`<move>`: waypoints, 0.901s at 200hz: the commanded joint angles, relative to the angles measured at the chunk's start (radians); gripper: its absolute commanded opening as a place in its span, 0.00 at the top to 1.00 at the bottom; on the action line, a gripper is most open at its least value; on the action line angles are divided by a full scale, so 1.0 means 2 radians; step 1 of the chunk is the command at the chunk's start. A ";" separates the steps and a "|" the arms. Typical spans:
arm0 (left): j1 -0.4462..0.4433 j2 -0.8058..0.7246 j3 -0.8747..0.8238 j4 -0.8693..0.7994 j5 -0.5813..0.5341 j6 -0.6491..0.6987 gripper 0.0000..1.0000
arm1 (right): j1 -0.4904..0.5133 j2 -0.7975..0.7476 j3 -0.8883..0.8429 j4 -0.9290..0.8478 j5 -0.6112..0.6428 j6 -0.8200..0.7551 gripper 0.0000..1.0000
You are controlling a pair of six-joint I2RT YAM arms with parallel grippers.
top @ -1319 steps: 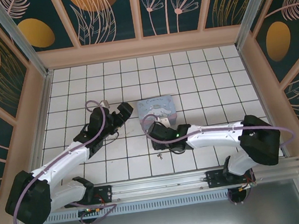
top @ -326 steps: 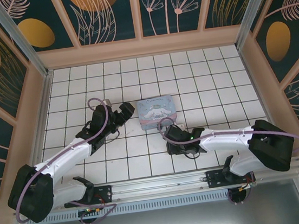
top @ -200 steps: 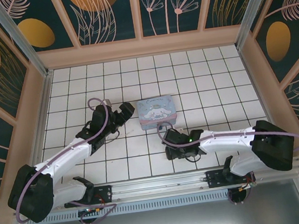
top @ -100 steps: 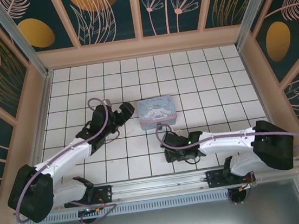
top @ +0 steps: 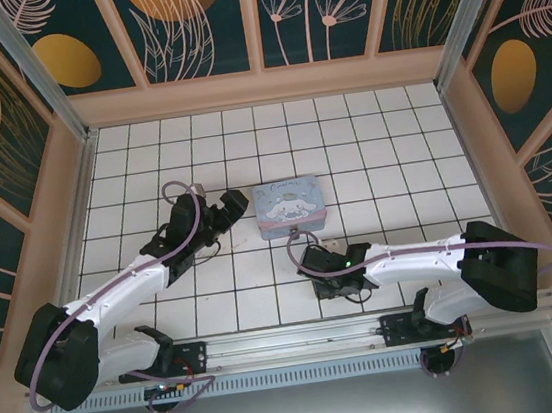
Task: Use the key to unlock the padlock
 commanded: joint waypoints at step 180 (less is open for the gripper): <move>0.002 0.009 0.000 0.015 0.013 0.000 0.01 | -0.033 -0.040 -0.065 0.093 -0.074 0.005 1.00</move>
